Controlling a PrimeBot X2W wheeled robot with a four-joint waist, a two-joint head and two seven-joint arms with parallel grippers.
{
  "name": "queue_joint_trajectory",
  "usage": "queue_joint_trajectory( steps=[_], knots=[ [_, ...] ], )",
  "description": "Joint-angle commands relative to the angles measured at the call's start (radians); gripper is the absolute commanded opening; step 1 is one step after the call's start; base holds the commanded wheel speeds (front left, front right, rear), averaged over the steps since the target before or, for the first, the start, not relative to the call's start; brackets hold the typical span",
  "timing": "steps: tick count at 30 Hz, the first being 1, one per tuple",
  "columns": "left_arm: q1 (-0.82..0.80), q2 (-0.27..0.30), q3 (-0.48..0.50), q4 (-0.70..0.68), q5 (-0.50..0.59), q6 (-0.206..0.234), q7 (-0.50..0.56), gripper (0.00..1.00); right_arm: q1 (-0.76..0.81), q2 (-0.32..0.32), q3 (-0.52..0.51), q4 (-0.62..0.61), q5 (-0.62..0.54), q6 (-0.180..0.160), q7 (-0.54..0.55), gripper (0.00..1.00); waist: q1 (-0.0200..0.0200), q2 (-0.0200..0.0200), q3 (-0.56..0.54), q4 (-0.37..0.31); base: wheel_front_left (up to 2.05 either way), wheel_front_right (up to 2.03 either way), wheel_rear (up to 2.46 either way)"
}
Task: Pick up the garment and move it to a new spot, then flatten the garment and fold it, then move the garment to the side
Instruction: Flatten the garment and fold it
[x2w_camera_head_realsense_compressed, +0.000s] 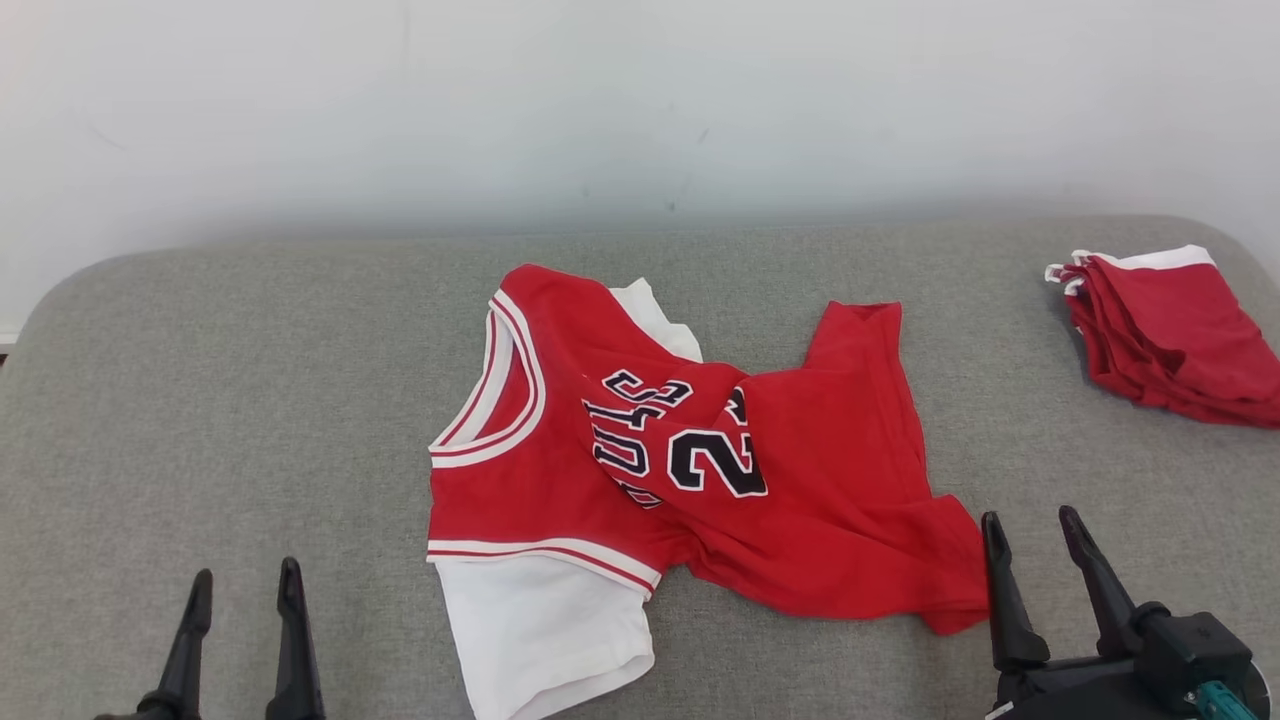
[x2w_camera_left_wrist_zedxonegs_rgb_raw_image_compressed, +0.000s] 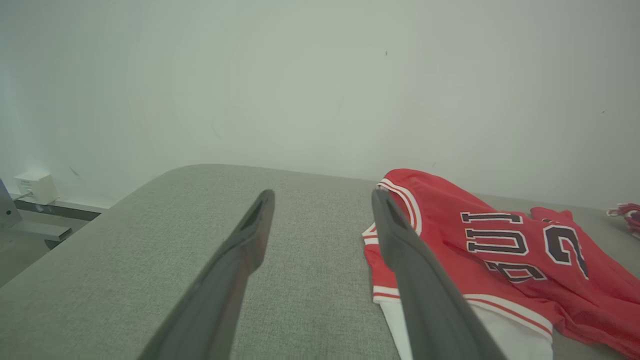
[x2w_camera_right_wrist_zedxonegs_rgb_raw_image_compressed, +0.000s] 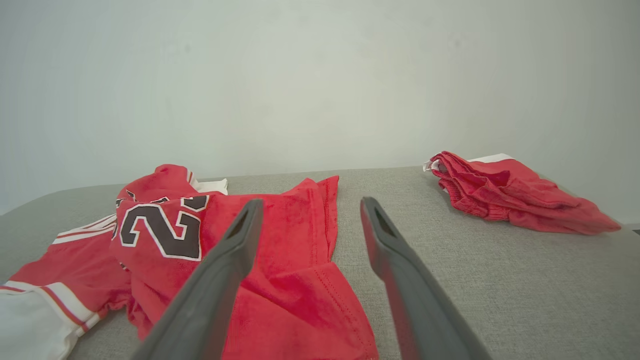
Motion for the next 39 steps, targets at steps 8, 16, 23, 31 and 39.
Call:
queue_joint_trajectory(
  steps=[8,16,23,31,39],
  knots=[
    [0.025,-0.054,0.029,0.038,0.057,-0.060,-0.003,1.00,0.016,-0.006,0.017,0.009,0.011,-0.003,0.000,1.00,0.0001,0.0001,-0.008,0.005,0.00,0.00,0.00],
    [0.008,-0.077,0.054,0.062,0.079,-0.086,-0.003,1.00,0.018,-0.010,0.030,0.016,0.014,-0.003,0.000,1.00,0.0001,0.0001,-0.007,-0.001,0.00,0.00,0.00],
    [0.004,-0.088,0.064,0.080,0.095,-0.102,-0.003,1.00,0.016,-0.011,0.031,0.020,0.014,-0.003,0.000,1.00,0.0001,0.0001,-0.002,-0.006,0.00,0.00,0.00],
    [-0.042,-0.058,-0.140,0.217,0.104,-0.111,-0.003,1.00,-0.023,-0.035,-0.001,0.083,0.005,-0.003,0.000,1.00,0.0001,0.0001,0.029,0.000,0.00,0.00,0.00],
    [-0.099,-0.024,-0.266,0.381,0.024,-0.110,-0.003,1.00,-0.079,-0.056,-0.016,0.192,0.015,-0.003,-0.001,1.00,0.0001,0.0001,0.065,-0.005,0.00,0.00,0.00]
  ],
)
